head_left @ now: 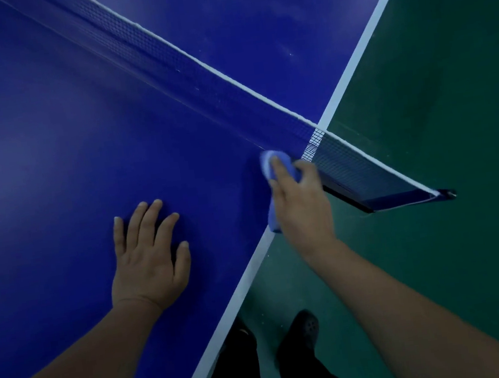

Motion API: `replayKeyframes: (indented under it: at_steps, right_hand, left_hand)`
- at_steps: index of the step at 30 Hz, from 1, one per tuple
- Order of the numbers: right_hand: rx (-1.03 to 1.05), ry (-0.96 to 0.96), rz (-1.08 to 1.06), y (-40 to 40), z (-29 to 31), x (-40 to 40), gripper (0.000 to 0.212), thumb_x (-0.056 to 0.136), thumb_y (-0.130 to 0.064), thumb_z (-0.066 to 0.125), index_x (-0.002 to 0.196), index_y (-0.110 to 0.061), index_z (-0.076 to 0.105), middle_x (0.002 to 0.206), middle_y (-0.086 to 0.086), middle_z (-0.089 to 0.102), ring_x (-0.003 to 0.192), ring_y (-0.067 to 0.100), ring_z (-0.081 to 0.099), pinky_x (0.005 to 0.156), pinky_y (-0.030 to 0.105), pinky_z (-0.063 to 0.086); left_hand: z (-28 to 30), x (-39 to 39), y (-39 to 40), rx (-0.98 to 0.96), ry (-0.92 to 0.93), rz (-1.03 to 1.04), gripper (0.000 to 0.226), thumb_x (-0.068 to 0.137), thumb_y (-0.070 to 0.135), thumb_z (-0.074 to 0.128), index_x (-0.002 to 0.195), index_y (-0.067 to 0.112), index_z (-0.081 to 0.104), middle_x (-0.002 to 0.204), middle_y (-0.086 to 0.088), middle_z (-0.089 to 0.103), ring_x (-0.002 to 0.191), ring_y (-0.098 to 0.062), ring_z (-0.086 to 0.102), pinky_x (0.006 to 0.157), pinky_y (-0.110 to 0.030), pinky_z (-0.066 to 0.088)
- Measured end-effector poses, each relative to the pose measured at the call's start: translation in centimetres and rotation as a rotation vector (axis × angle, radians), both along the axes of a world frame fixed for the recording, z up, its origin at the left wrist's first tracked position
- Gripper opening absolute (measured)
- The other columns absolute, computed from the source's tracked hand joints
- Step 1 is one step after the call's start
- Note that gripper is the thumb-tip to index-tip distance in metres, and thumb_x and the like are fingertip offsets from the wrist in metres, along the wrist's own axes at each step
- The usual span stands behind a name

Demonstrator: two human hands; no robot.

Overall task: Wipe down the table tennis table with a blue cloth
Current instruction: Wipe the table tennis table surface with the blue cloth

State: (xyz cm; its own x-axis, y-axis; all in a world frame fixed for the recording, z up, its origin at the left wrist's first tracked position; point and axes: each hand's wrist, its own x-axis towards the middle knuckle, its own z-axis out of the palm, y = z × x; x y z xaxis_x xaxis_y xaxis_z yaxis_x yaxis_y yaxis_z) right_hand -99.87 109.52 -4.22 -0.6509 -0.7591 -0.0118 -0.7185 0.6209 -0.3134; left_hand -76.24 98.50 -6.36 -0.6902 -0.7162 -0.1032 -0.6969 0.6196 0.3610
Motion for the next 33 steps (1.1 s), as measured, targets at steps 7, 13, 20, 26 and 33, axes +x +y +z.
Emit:
replayKeyframes:
  at_steps: [7, 13, 20, 26, 33]
  right_hand:
    - [0.406, -0.116, -0.232, 10.5, -1.3, -3.3, 0.039, 0.093, -0.023, 0.06, 0.132, -0.032, 0.057, 0.123, 0.007, 0.041, 0.079, 0.024, 0.051, 0.073, 0.033, 0.046]
    - [-0.127, -0.076, 0.019, 5.7, 0.1, -2.9, 0.035, 0.101, -0.029, 0.055, 0.134, -0.02, 0.06, 0.134, 0.011, 0.046, 0.111, 0.02, 0.049, 0.092, 0.03, 0.041]
    - [-0.022, 0.118, 0.314, -2.5, -2.6, -0.4, 0.039, 0.1, -0.017, 0.056, 0.133, 0.005, 0.059, 0.141, 0.024, 0.054, 0.133, 0.046, 0.046, 0.11, 0.054, 0.038]
    - [-0.066, 0.041, 0.904, 1.5, -3.0, 9.8, 0.037, 0.09, -0.012, 0.057, 0.124, 0.0, 0.066, 0.136, 0.022, 0.059, 0.128, 0.04, 0.052, 0.105, 0.049, 0.04]
    - [0.176, 0.191, 0.407, -4.7, -1.6, 4.1, 0.045, 0.105, -0.02, 0.039, 0.149, -0.008, 0.041, 0.158, 0.013, 0.035, 0.144, 0.04, 0.03, 0.11, 0.051, 0.029]
  left_hand:
    - [-0.4, 0.3, -0.2, -0.013, 0.019, -0.007, 0.057, 0.093, 0.041, 0.033, 0.134, 0.008, 0.055, 0.154, -0.013, 0.037, 0.149, -0.029, 0.021, 0.121, -0.057, 0.005]
    - [-0.7, 0.5, -0.1, -0.016, 0.06, -0.008, 0.057, 0.094, 0.042, 0.034, 0.135, 0.01, 0.056, 0.154, -0.011, 0.037, 0.15, -0.026, 0.02, 0.122, -0.055, 0.005]
    - [0.0, 0.8, -0.2, 0.092, 0.28, 0.089, 0.056, 0.095, 0.036, 0.035, 0.141, 0.008, 0.051, 0.153, -0.009, 0.04, 0.148, -0.023, 0.024, 0.124, -0.047, 0.004]
    - [1.5, 6.5, 2.1, 0.038, 0.254, 0.281, 0.049, 0.095, 0.03, 0.039, 0.135, 0.006, 0.054, 0.149, -0.011, 0.045, 0.144, -0.029, 0.031, 0.123, -0.048, 0.007]
    - [2.1, 16.0, 8.2, -0.004, 0.035, 0.595, 0.055, 0.091, 0.033, 0.037, 0.134, 0.003, 0.054, 0.149, -0.019, 0.041, 0.144, -0.036, 0.029, 0.122, -0.054, 0.005]
